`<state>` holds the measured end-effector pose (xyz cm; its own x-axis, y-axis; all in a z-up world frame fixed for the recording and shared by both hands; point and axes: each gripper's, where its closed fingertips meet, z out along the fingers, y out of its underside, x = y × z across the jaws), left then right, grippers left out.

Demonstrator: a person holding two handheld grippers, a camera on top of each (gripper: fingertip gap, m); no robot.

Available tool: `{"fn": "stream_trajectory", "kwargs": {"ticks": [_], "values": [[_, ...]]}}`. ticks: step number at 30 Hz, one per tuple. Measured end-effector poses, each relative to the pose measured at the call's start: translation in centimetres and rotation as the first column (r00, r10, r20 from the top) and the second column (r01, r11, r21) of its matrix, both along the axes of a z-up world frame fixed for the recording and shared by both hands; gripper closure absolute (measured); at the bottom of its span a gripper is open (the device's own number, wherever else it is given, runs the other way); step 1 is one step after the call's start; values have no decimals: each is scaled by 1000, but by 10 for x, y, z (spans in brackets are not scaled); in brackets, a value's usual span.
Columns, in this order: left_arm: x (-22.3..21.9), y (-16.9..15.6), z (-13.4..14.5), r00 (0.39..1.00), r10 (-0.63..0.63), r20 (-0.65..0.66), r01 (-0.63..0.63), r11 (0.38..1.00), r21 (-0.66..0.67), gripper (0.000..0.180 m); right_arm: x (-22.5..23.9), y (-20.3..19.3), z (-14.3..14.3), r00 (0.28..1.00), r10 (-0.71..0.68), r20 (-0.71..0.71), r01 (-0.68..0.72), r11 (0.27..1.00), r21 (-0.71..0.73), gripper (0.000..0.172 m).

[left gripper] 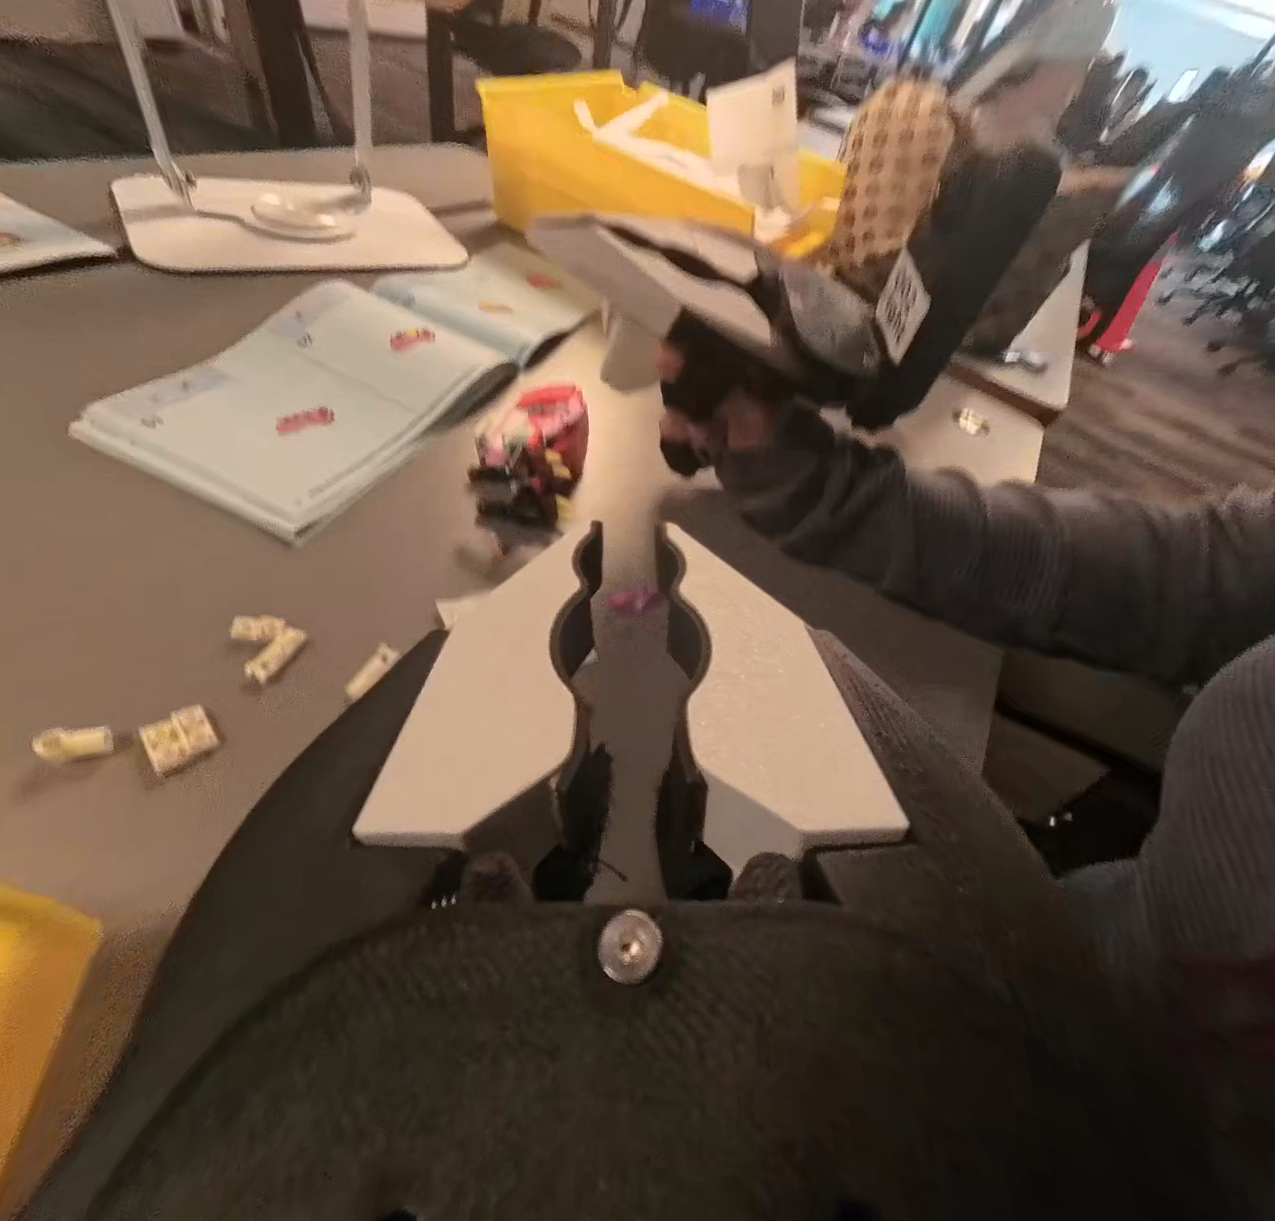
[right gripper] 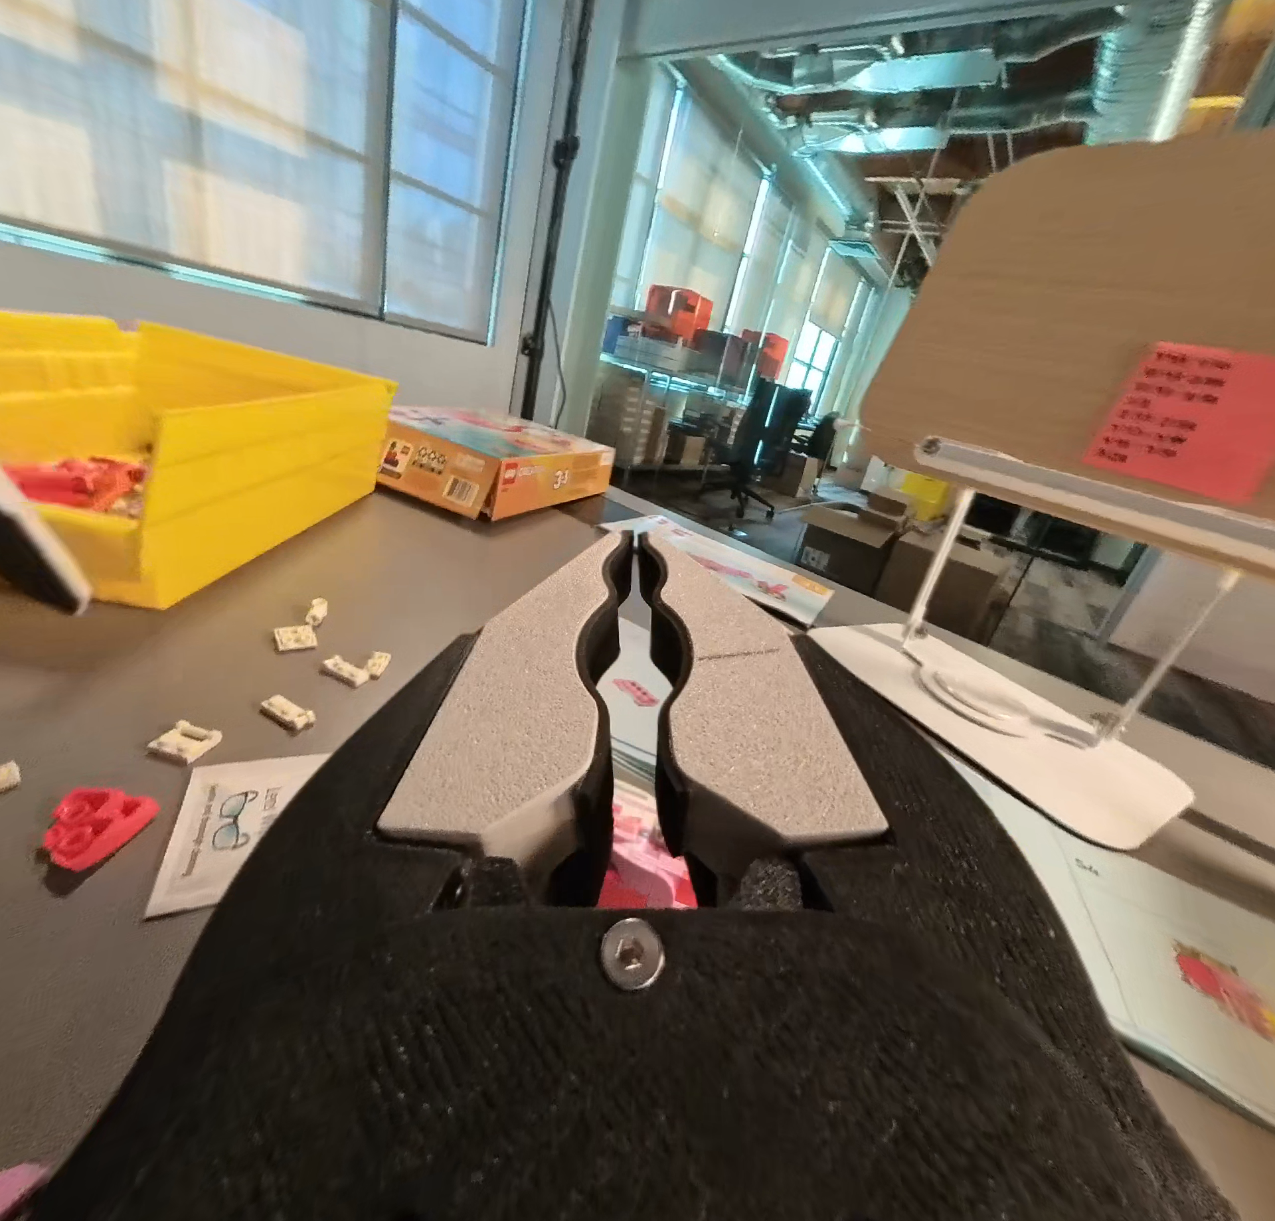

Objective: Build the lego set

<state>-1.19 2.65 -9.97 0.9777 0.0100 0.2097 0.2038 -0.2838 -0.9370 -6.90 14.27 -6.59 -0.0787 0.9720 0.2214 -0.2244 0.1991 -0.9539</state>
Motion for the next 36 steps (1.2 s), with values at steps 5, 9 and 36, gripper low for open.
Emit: {"fn": "stream_trajectory", "kwargs": {"ticks": [5,9,36], "values": [[31,-16,-46,997,-71,-7,69,984,-162,143,-4,-17,-17,989,57,134,-77,986,149,171],[47,-18,-76,993,-120,3,114,932,-344,129,2,-40,-44,906,221,360,-284,950,132,168],[56,-18,-94,933,-340,-119,266,873,-408,164,-7,-39,-126,596,184,782,-239,970,-46,160]]}}
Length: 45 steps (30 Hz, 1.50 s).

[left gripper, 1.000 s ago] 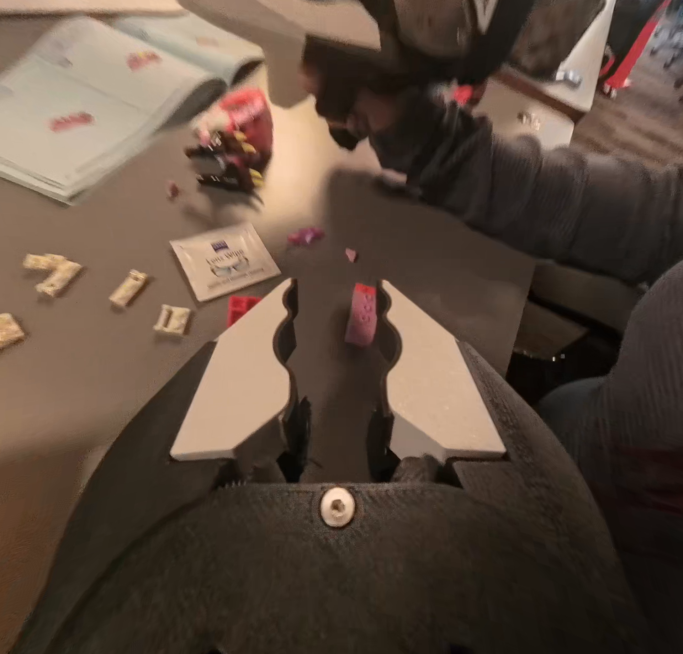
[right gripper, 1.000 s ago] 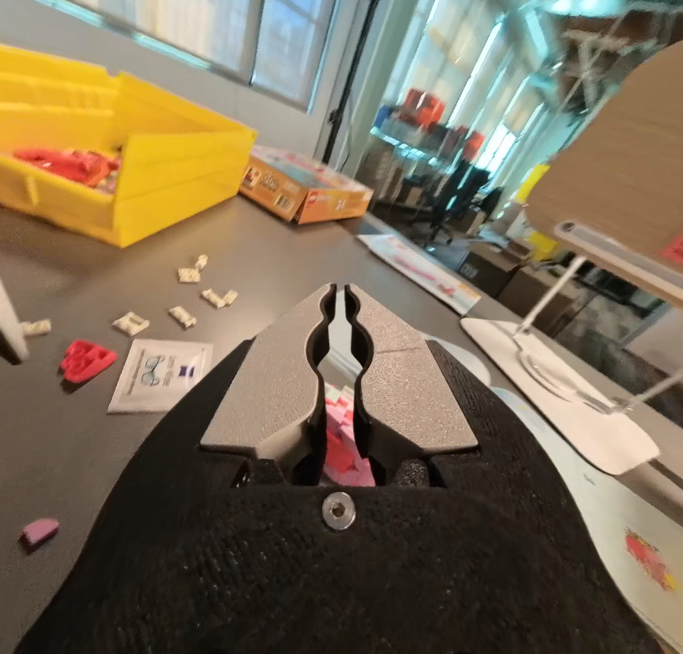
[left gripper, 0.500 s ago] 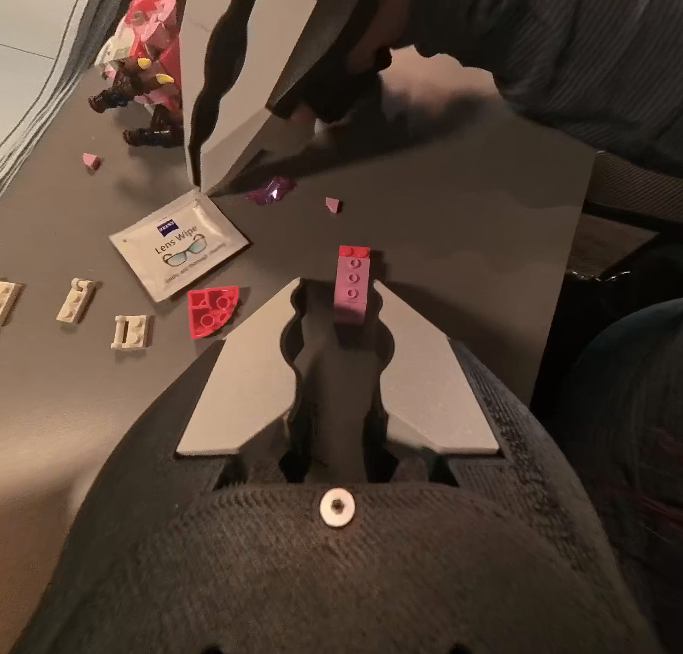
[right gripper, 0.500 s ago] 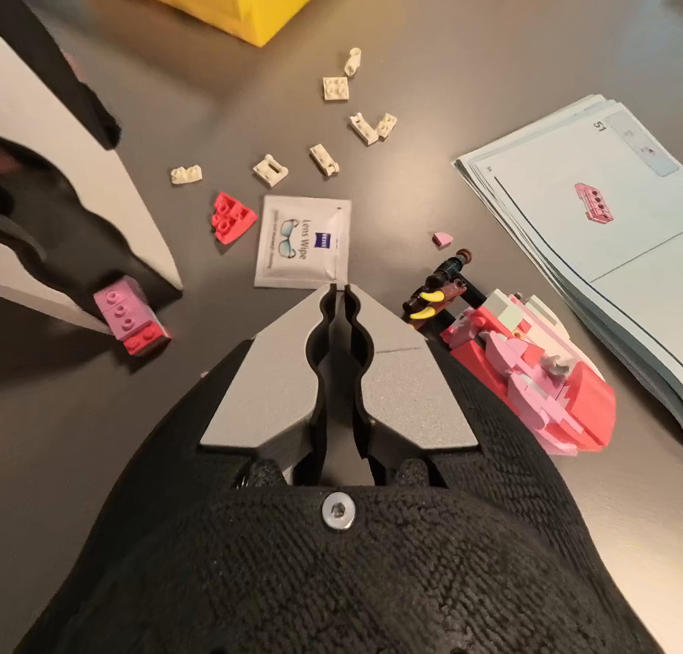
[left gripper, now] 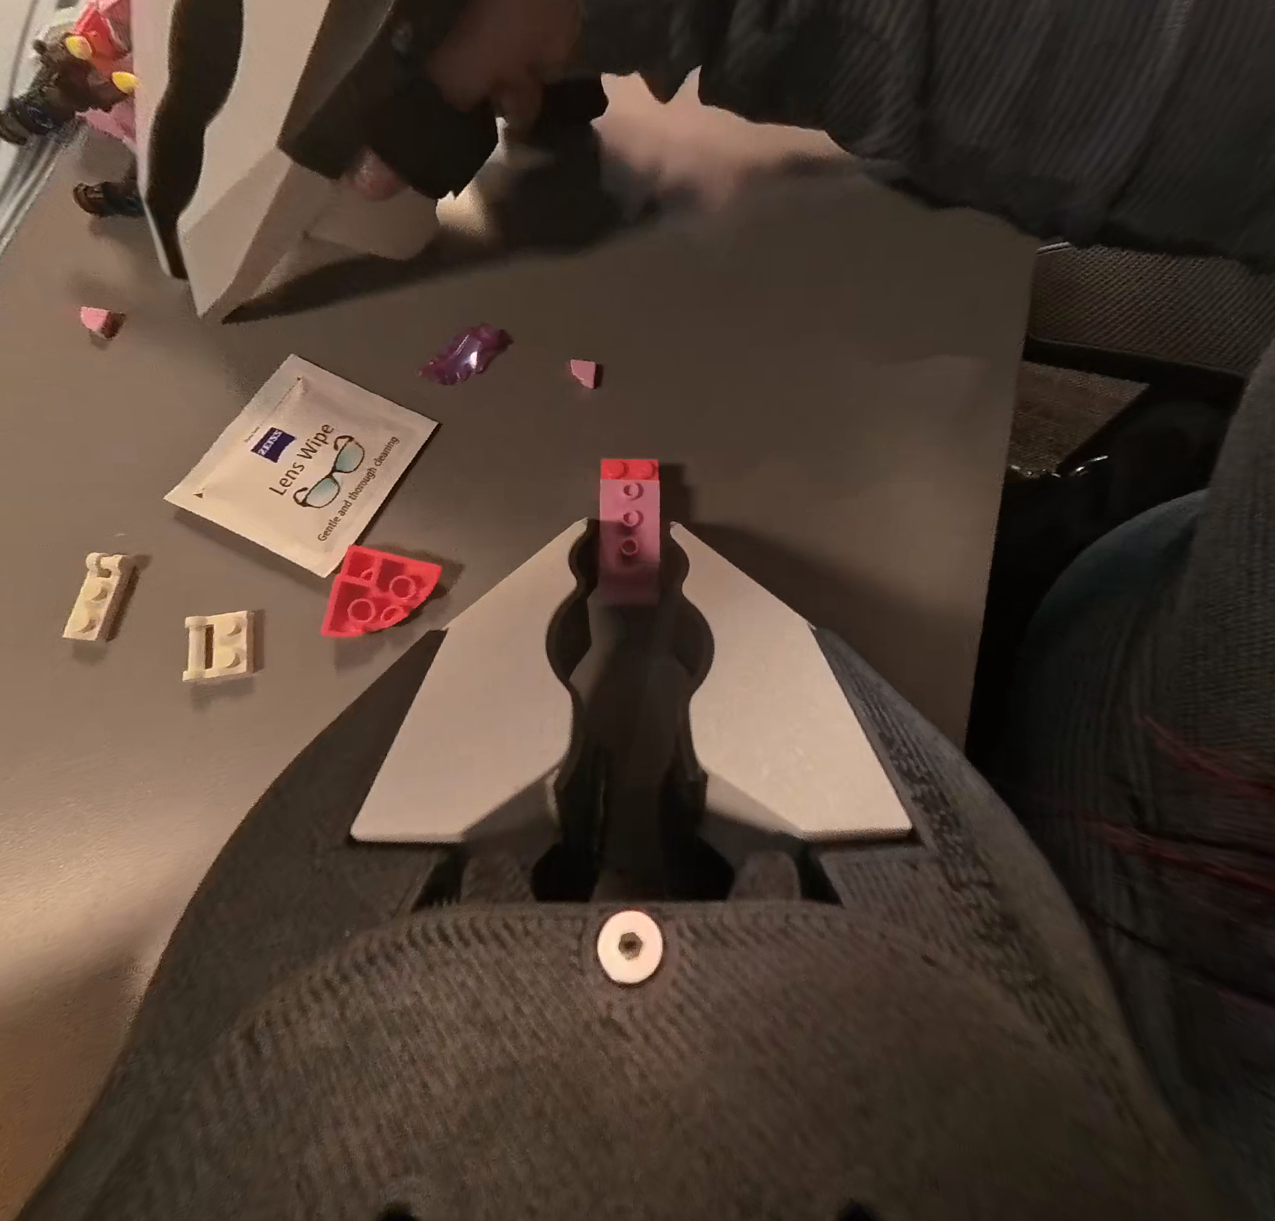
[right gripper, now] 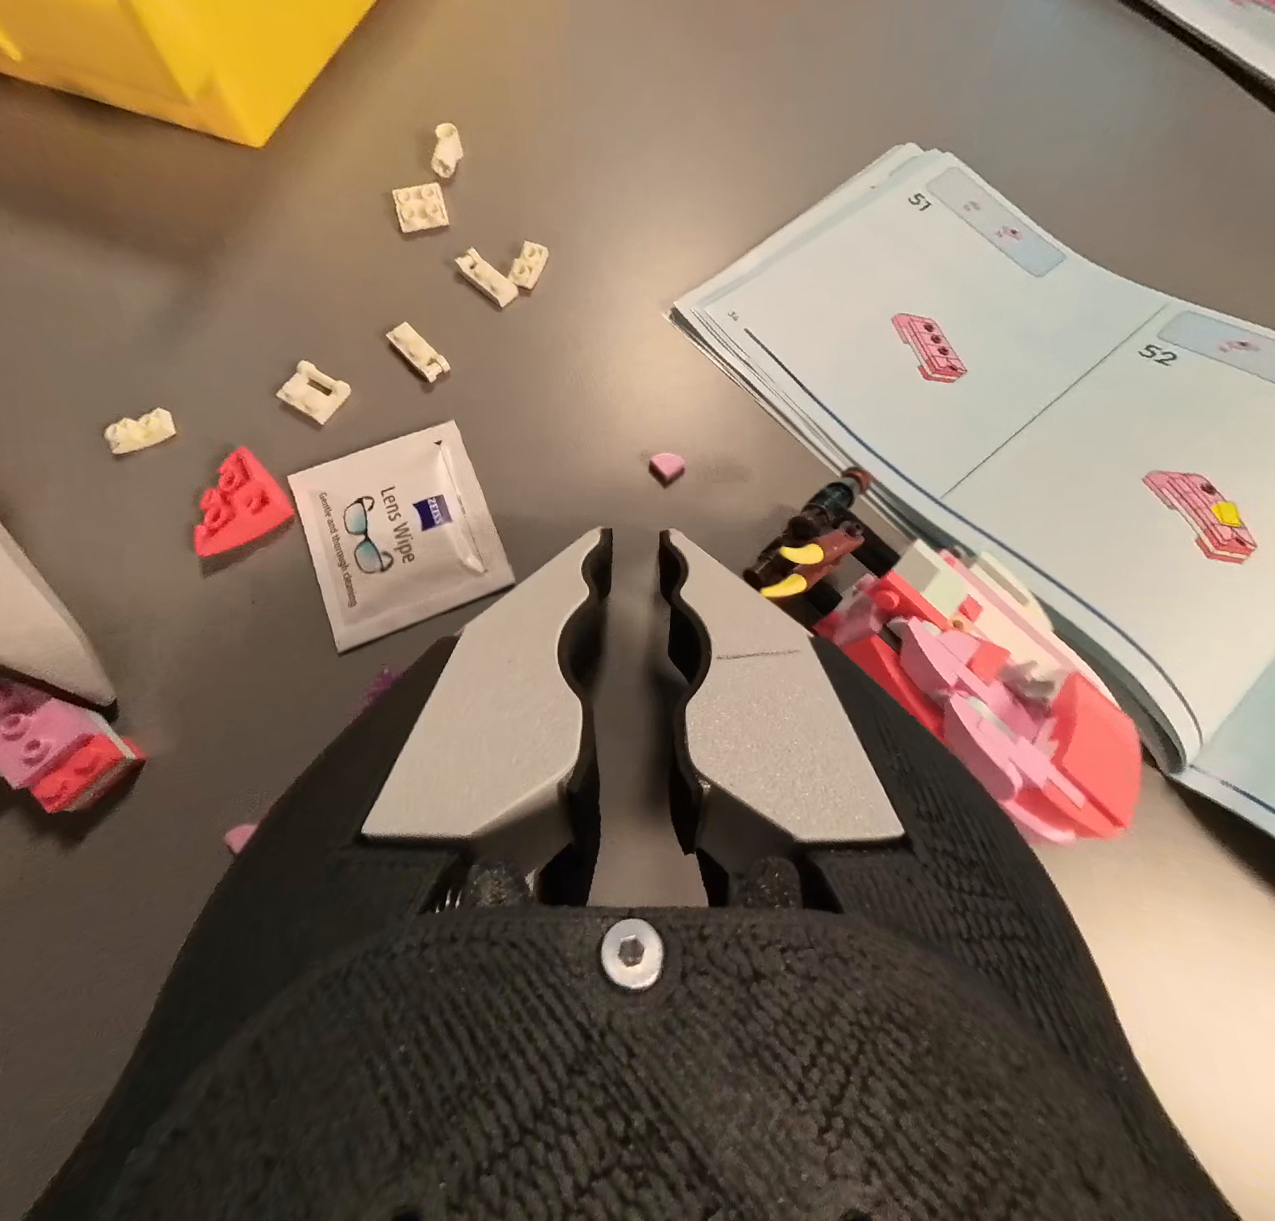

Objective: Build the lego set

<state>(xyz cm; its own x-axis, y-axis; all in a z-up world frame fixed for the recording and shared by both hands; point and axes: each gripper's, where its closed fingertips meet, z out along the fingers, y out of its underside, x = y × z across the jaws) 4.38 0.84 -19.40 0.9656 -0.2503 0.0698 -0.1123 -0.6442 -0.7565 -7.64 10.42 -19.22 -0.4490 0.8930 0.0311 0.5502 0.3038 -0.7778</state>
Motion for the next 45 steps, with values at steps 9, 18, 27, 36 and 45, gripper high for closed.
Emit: {"fn": "stream_trajectory", "kwargs": {"ticks": [9,18,27,36,45], "values": [[-4,1,0,1000,5,-3,-5,1000,1,164,-20,1,0,998,-63,9,63,998,-12,159],[-5,1,0,1000,8,12,-8,1000,-1,164,-28,-6,-1,999,-51,4,51,999,6,164],[-7,2,0,1000,22,6,-22,1000,0,164,20,-3,26,994,-83,-69,83,997,-8,165],[-7,6,-1,1000,23,-15,-23,1000,3,164,114,-28,10,997,-45,64,45,999,8,166],[-8,7,-1,1000,25,-8,-25,1000,1,164,129,-43,-1,999,5,41,-4,1000,-28,163]]}}
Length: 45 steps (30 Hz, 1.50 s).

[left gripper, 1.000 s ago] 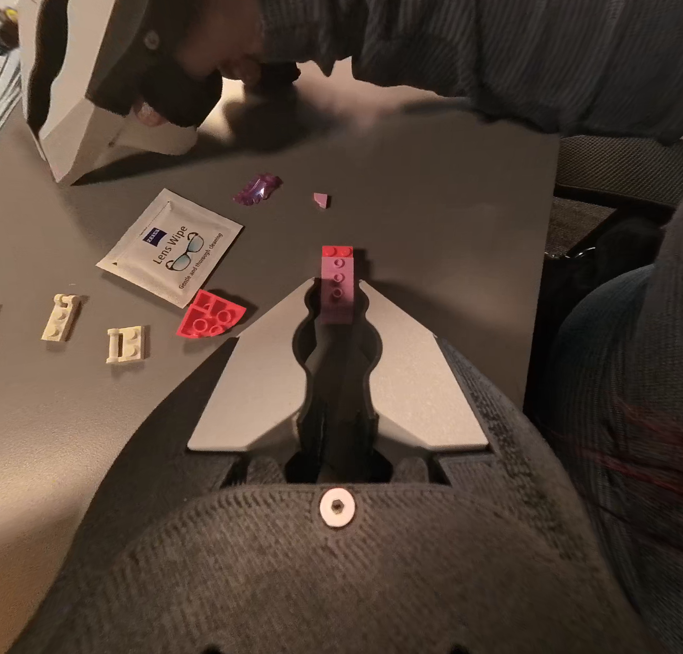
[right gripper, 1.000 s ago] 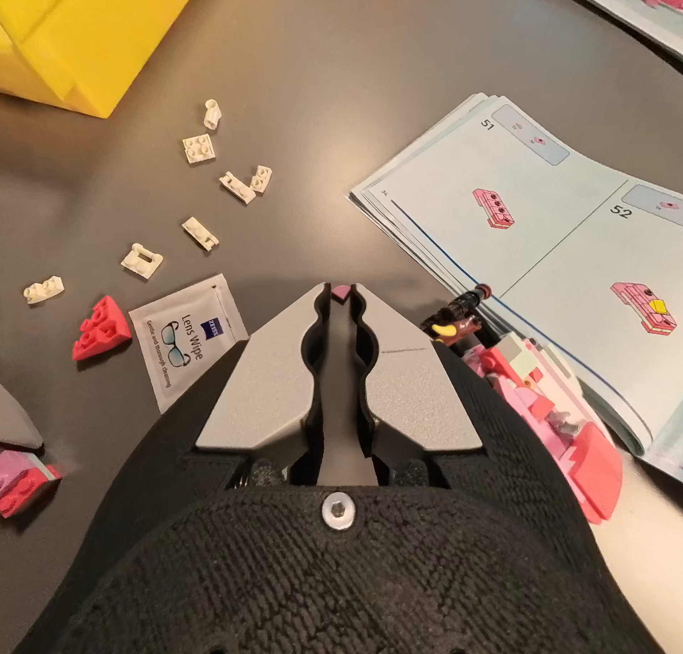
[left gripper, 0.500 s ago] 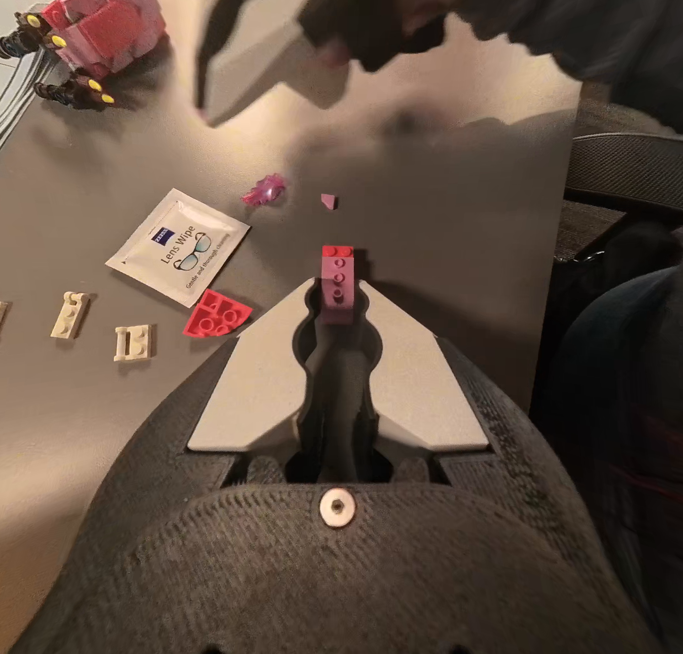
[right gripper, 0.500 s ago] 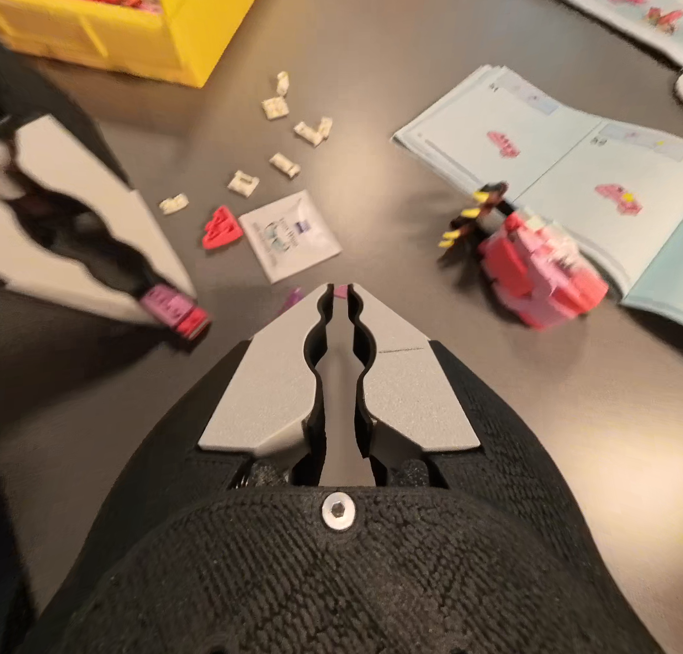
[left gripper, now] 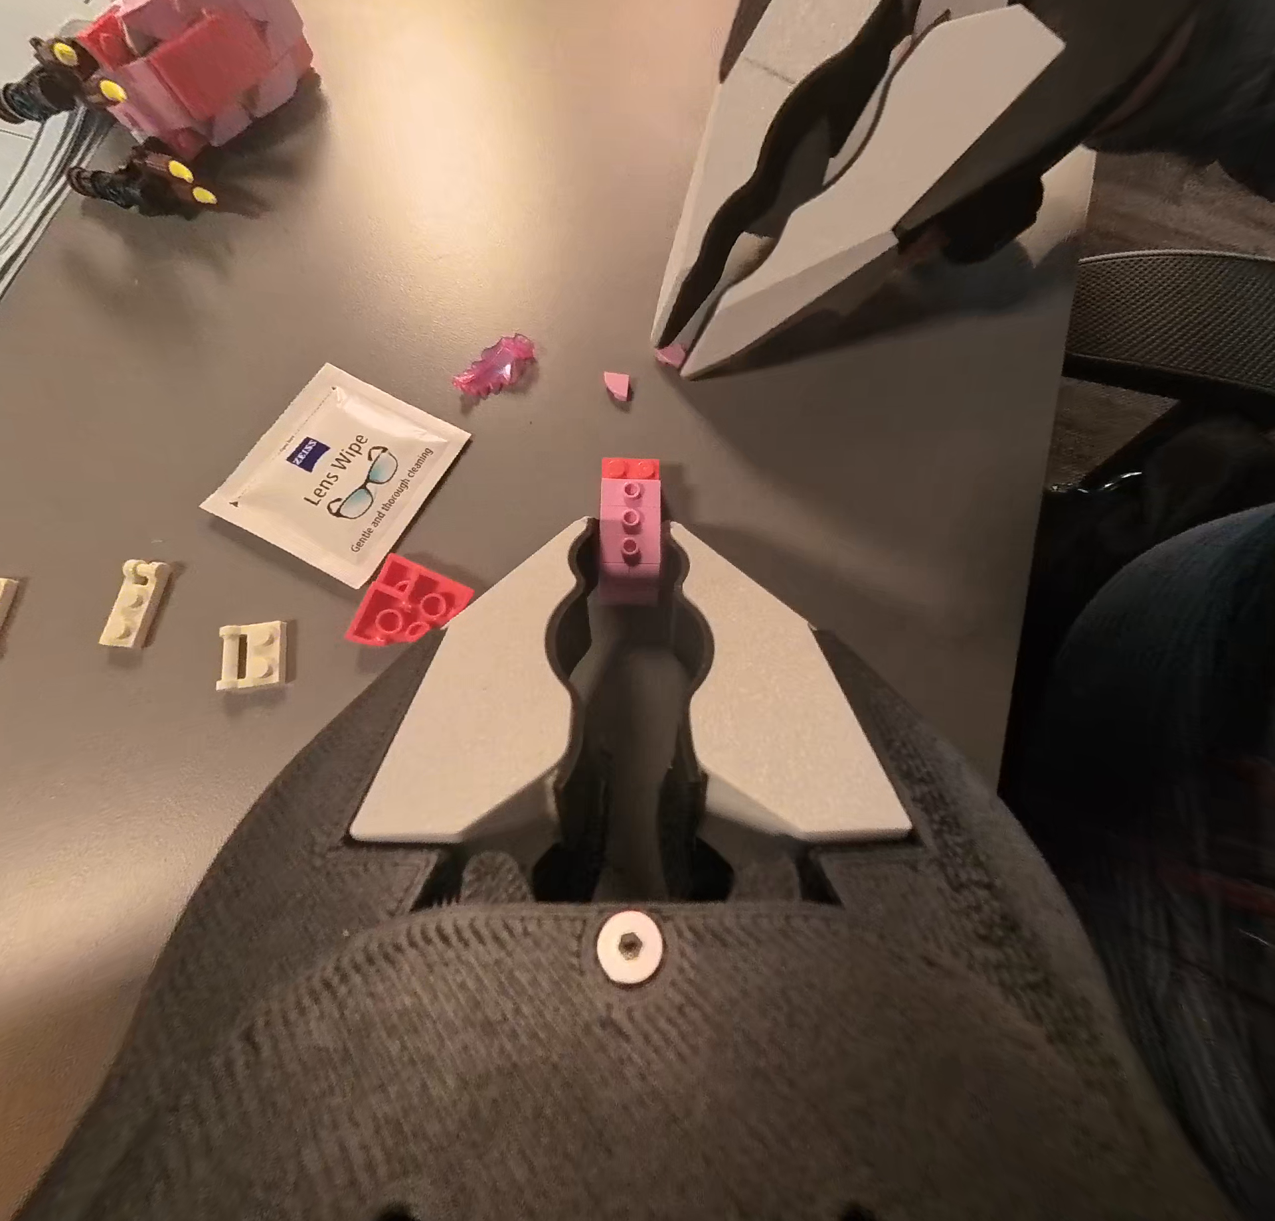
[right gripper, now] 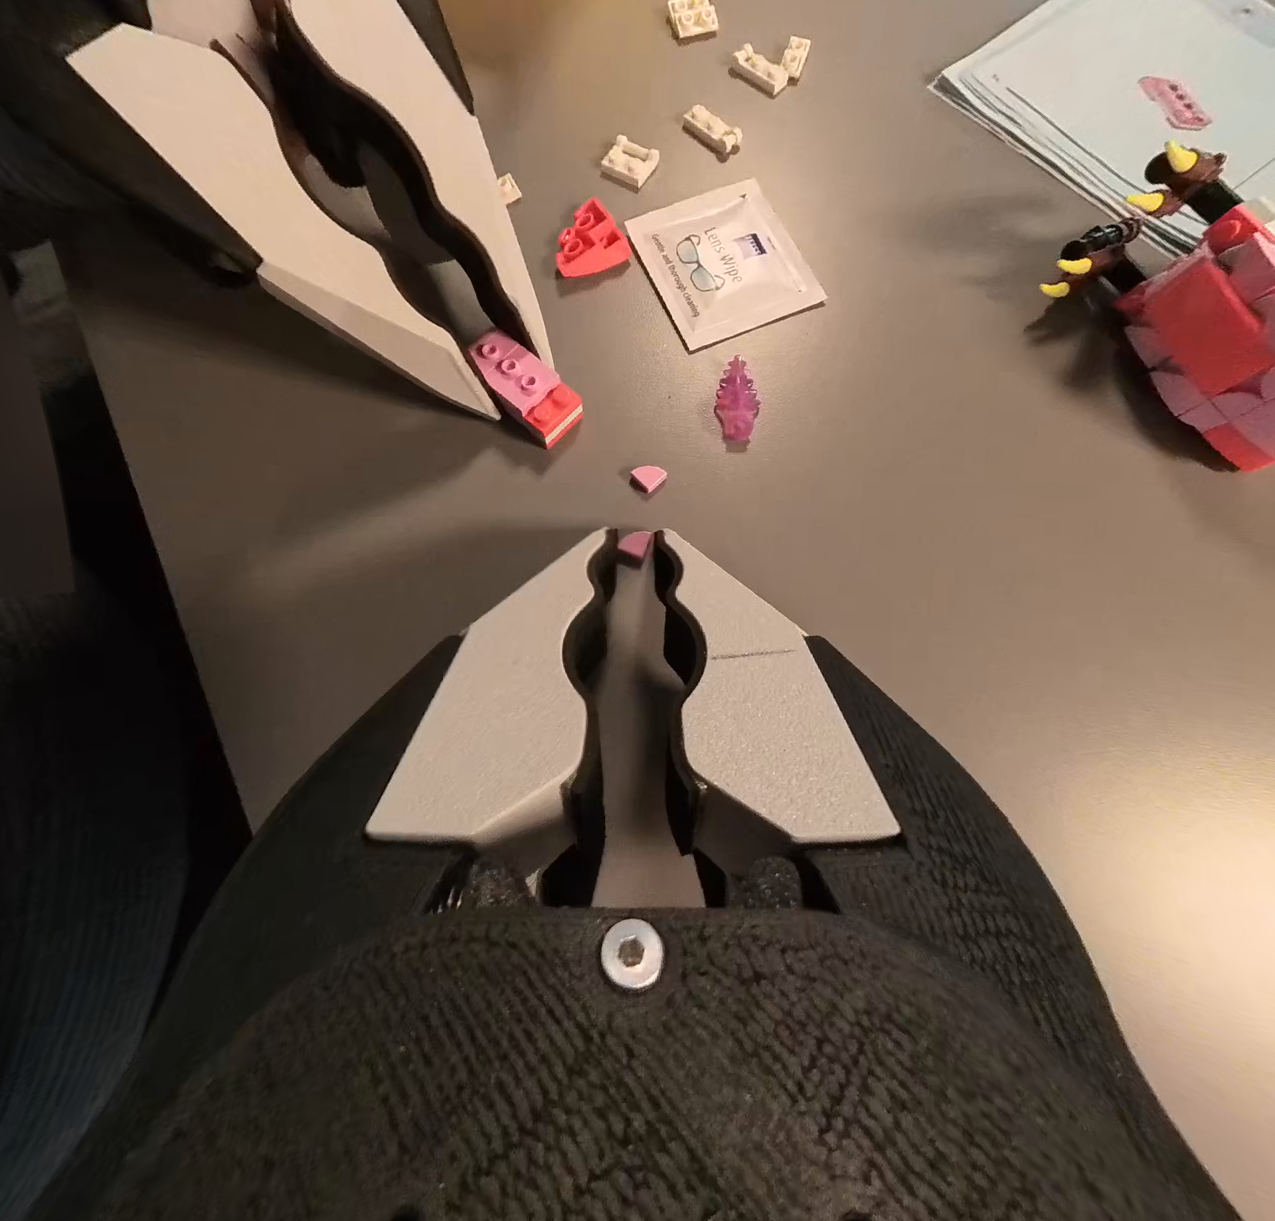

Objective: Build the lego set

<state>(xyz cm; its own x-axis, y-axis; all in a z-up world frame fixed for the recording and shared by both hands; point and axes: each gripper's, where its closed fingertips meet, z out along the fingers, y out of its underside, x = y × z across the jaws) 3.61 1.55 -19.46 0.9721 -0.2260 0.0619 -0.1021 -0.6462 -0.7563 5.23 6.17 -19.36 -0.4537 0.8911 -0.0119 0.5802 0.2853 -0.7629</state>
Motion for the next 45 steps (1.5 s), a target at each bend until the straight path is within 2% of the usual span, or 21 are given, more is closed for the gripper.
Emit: {"fn": "stream_trajectory", "kwargs": {"ticks": [3,9,14,18,22,27,38,45], "values": [[0,0,0,1000,0,-4,0,1000,1,164,1,-1,2,1000,1,-14,-1,1000,-8,157],[0,0,0,1000,0,2,0,1000,0,164,7,-1,1,1000,3,7,-3,999,-35,158],[0,0,0,1000,0,4,0,1000,-1,164,13,-18,2,997,74,30,-70,992,-110,154],[0,0,0,1000,0,0,0,1000,0,164,7,-15,13,994,103,-35,-107,984,-145,153],[0,0,0,1000,-1,3,1,1000,-1,164,3,-12,6,979,200,-27,-202,976,-82,153],[1,0,0,1000,-3,9,3,1000,-2,164,2,-14,1,956,293,-8,-293,955,-36,161],[1,0,0,1000,-7,16,7,1000,-2,164,1,-13,0,955,297,-13,-297,955,-21,166],[11,-2,0,997,-67,26,67,998,-5,164,-2,-17,10,953,296,-66,-297,955,-13,166]]}}
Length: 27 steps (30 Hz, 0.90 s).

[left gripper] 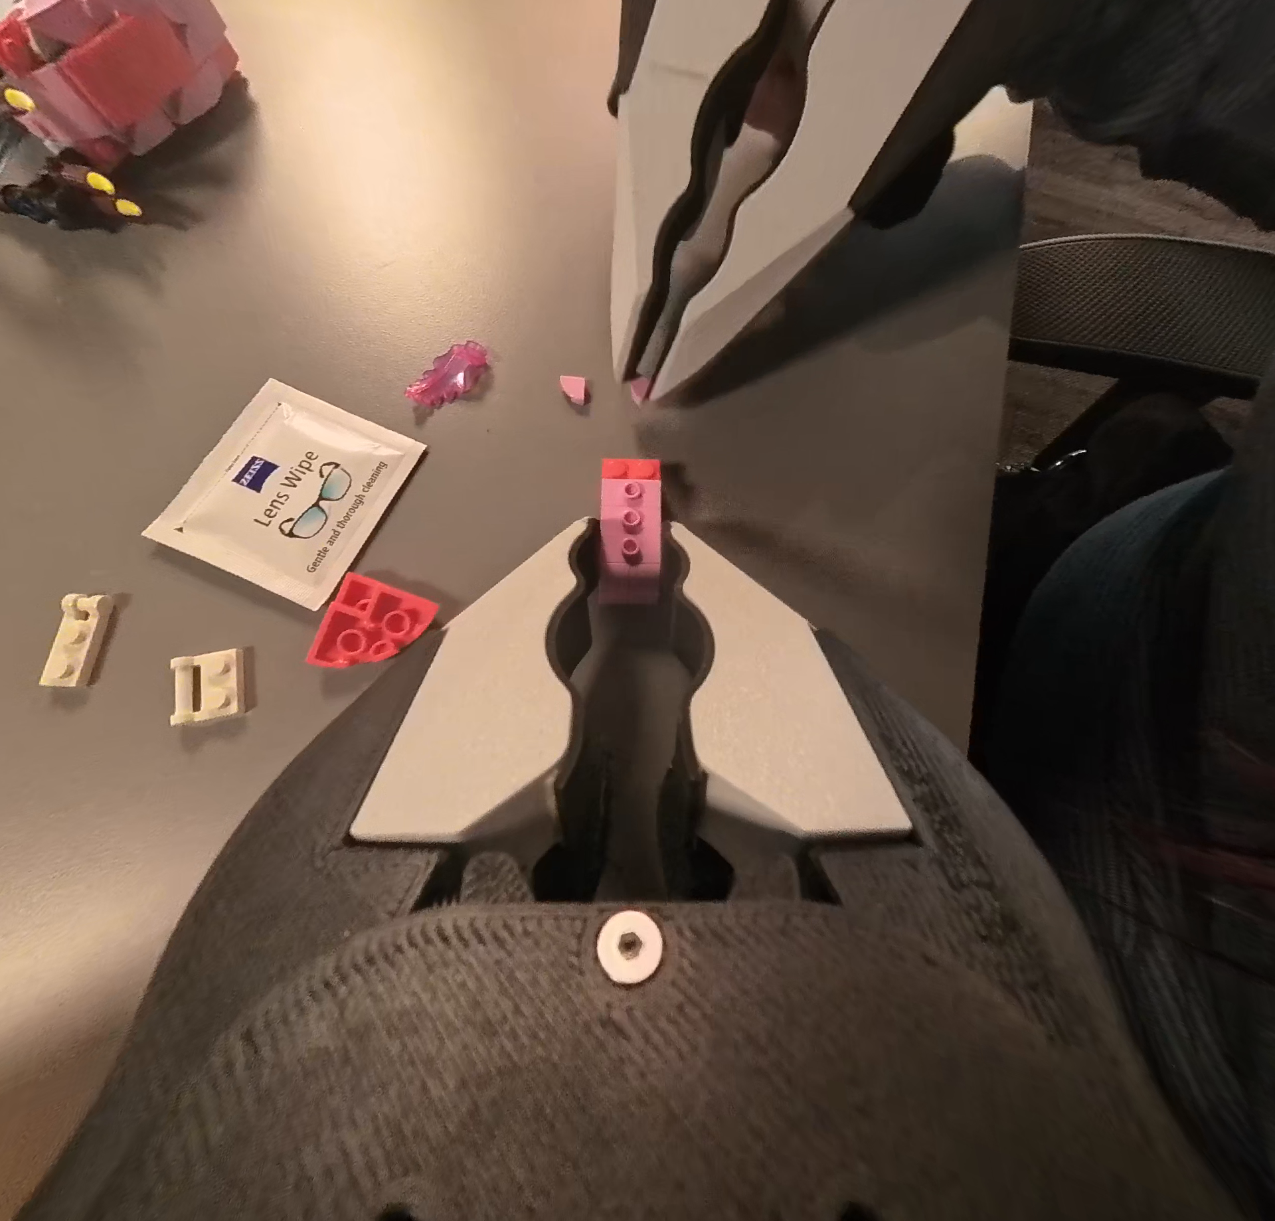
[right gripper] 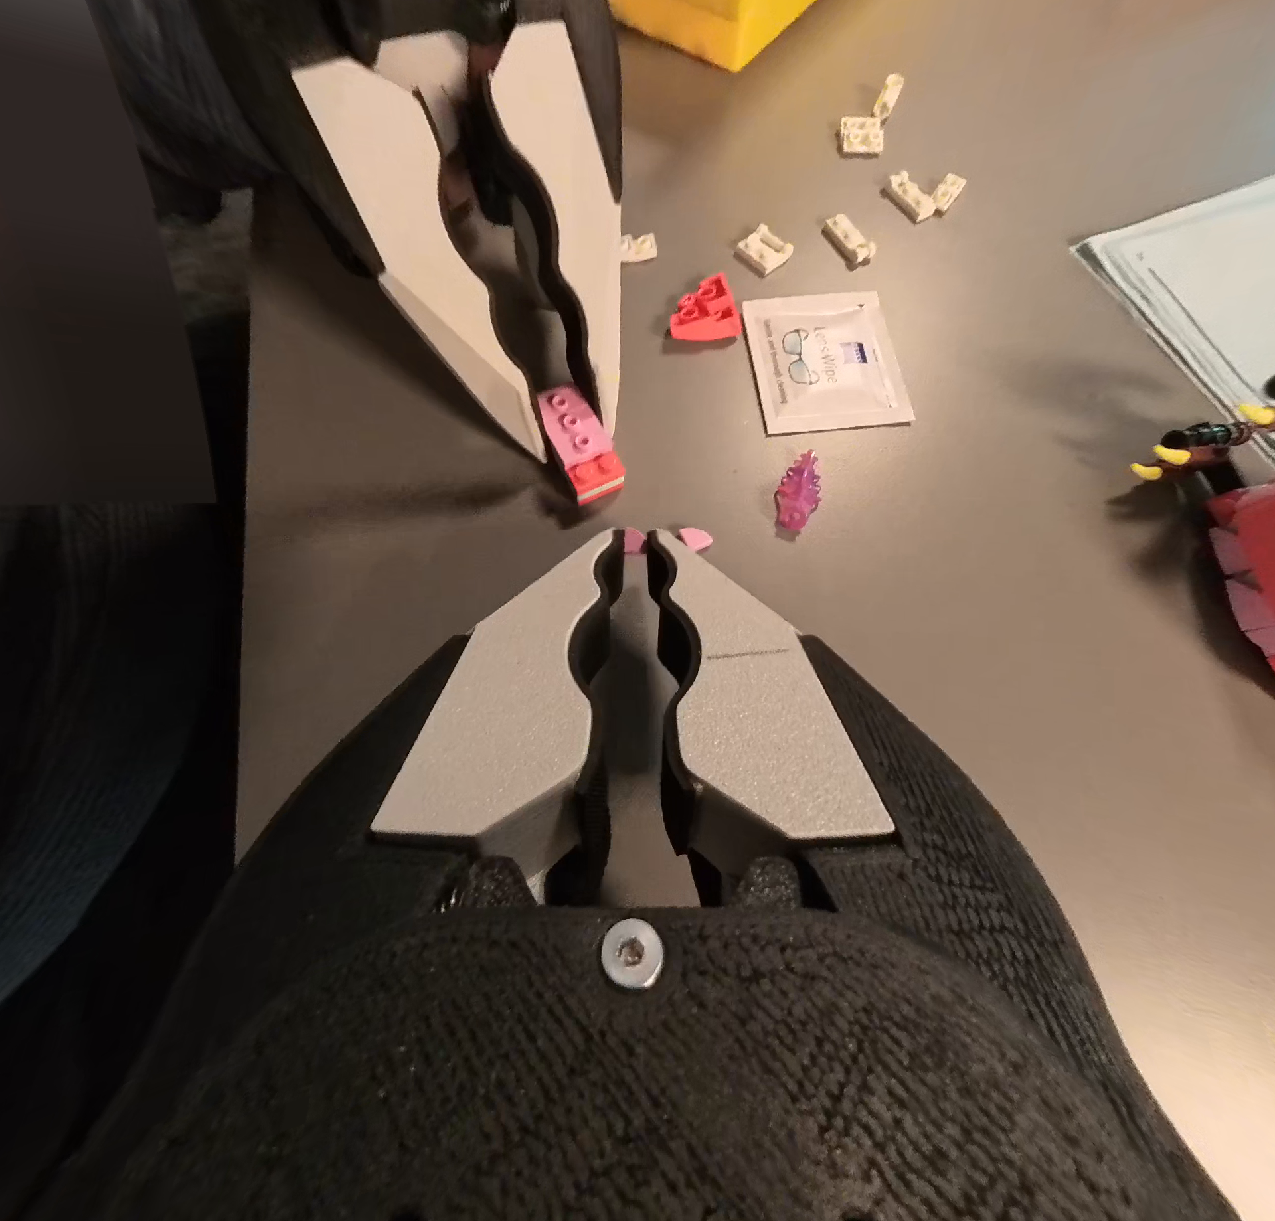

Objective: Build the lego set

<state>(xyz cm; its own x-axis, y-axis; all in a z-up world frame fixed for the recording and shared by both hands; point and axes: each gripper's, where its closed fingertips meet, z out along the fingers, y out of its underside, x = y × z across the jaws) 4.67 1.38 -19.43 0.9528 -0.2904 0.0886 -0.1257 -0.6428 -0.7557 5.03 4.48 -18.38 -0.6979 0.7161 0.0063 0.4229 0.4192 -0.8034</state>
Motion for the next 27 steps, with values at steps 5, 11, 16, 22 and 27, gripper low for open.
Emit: {"fn": "stream_trajectory", "kwargs": {"ticks": [5,11,16,22,27], "values": [[0,0,0,1000,1,-13,-1,1000,3,164,-5,1,12,999,-12,-47,11,1000,-9,166],[0,1,0,1000,2,-21,-2,1000,5,164,-3,0,3,1000,-11,-4,11,999,34,166],[0,1,0,1000,2,-16,-2,1000,4,164,2,4,-9,998,-40,49,37,997,64,166],[0,1,0,1000,4,-7,-4,1000,2,164,3,3,-10,997,-43,58,41,999,32,158],[0,1,0,1000,4,-5,-4,1000,1,164,4,2,-9,997,-36,66,34,999,25,155]]}}
